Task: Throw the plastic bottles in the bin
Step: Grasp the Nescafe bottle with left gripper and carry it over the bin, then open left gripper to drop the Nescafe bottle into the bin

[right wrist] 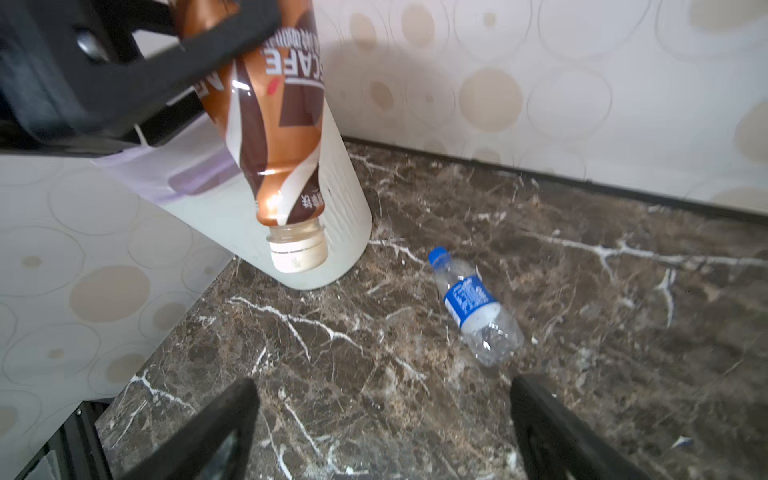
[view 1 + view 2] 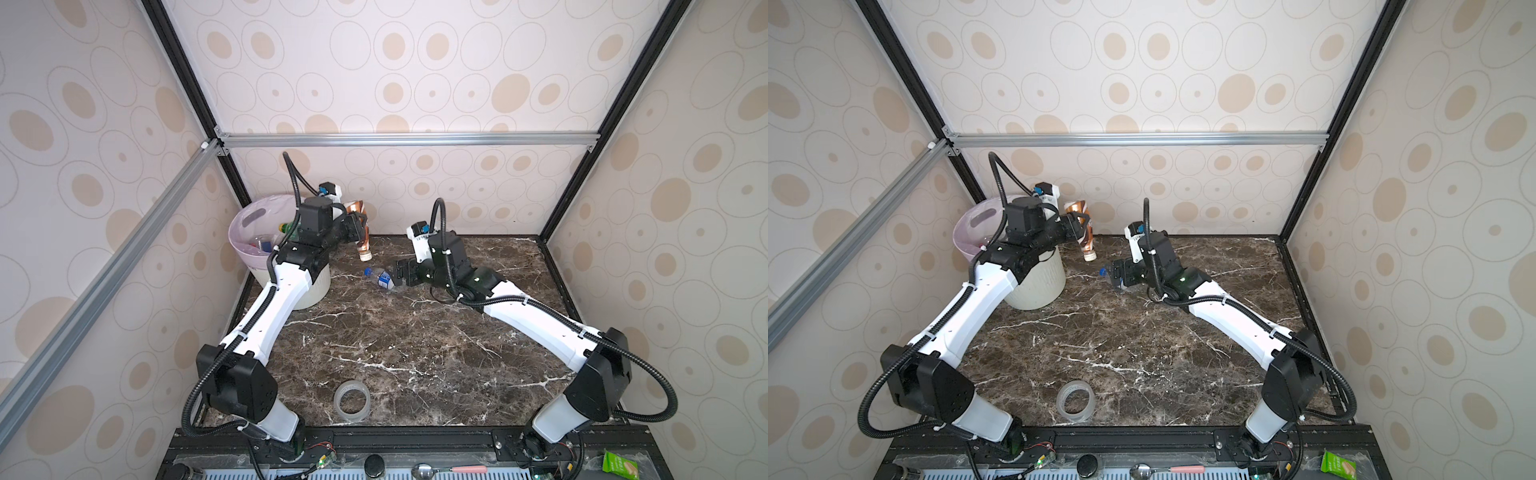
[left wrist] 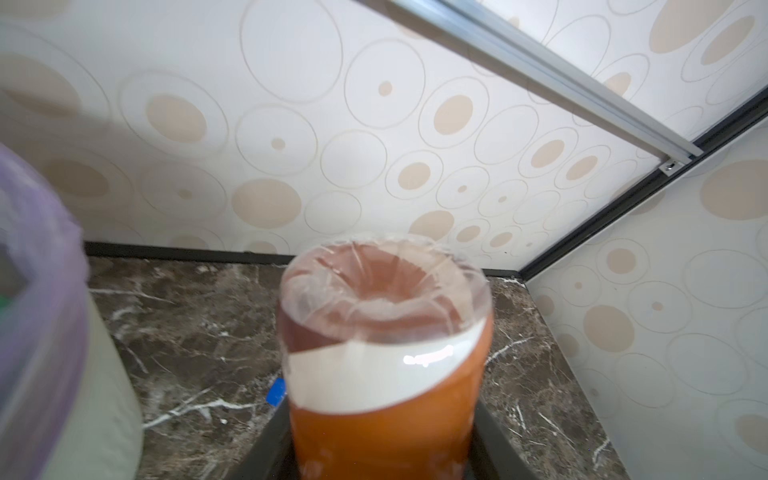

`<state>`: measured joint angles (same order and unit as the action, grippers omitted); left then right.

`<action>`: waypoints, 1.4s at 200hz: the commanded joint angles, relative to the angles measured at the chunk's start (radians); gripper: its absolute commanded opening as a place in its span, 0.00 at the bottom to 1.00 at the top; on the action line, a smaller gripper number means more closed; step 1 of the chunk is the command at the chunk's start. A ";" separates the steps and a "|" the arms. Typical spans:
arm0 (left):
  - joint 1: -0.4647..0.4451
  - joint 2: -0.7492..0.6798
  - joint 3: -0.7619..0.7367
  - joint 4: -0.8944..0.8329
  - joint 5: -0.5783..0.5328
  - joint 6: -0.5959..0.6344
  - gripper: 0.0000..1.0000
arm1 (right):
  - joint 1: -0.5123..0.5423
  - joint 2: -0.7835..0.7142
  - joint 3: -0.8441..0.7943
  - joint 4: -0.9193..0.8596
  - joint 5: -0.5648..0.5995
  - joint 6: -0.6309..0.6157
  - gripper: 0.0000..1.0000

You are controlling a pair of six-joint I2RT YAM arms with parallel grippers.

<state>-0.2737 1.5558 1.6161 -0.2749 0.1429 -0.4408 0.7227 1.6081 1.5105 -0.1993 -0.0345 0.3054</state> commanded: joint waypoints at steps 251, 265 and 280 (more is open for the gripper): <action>0.221 -0.151 0.013 0.154 -0.479 0.347 0.50 | 0.044 0.122 0.355 0.090 -0.199 -0.221 1.00; 0.238 -0.101 0.052 0.051 -0.476 0.311 0.71 | 0.043 0.120 0.344 0.091 -0.200 -0.219 1.00; 0.238 -0.123 0.080 0.040 -0.399 0.298 0.99 | 0.043 0.107 0.318 0.105 -0.196 -0.218 1.00</action>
<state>-0.0494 1.4467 1.6562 -0.1333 -0.3614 -0.0643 0.7609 1.7229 1.8591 -0.1059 -0.2317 0.0990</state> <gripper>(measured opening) 0.810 0.997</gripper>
